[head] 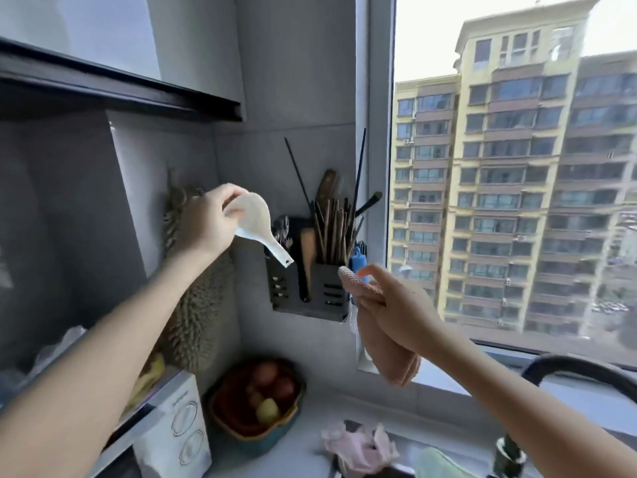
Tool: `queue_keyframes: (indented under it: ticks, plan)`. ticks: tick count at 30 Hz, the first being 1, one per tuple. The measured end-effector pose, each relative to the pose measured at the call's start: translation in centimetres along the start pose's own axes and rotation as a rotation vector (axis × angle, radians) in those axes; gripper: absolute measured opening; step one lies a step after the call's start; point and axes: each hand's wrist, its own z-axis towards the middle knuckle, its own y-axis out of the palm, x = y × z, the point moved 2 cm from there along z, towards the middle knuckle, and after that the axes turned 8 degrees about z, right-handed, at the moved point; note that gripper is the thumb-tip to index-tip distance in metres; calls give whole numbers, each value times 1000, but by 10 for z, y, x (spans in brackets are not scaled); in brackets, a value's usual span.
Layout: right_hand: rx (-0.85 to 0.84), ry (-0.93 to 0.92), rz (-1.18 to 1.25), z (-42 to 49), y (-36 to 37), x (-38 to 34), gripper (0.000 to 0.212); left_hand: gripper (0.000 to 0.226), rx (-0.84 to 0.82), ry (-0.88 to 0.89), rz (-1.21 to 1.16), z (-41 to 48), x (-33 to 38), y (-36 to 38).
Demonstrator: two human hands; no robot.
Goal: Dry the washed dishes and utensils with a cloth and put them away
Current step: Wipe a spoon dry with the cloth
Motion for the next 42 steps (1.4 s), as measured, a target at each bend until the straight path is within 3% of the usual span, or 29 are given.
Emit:
queue_keyframes:
  ticks: [7, 17, 23, 27, 29, 31, 34, 37, 42]
  plan:
    - [-40, 10, -79, 33, 24, -4, 28, 28, -14, 228, -101, 88, -23, 26]
    - [-83, 50, -79, 48, 47, 11, 34, 33, -260, 78, -86, 95, -52, 122]
    - [-72, 43, -94, 47, 49, 13, 34, 36, -361, 45, -105, 100, -62, 142]
    - [-85, 59, -98, 36, 49, 14, 34, 42, -506, 152, 231, 79, -61, 150]
    - [-65, 60, -86, 28, 48, 13, 33, 52, -547, 153, 445, 68, -59, 147]
    - [-45, 72, -57, 17, 44, 13, 31, 65, -565, 118, 506, 58, -53, 140]
    - [-24, 113, 4, -4, 32, 17, 31, 61, -300, 83, 198, 37, -19, 118]
    - [13, 243, 122, -40, 12, 30, 32, 38, -96, 219, -122, -5, 36, 99]
    - [102, 465, 318, -138, -26, 56, 32, 27, -188, 450, -451, -117, 133, 97]
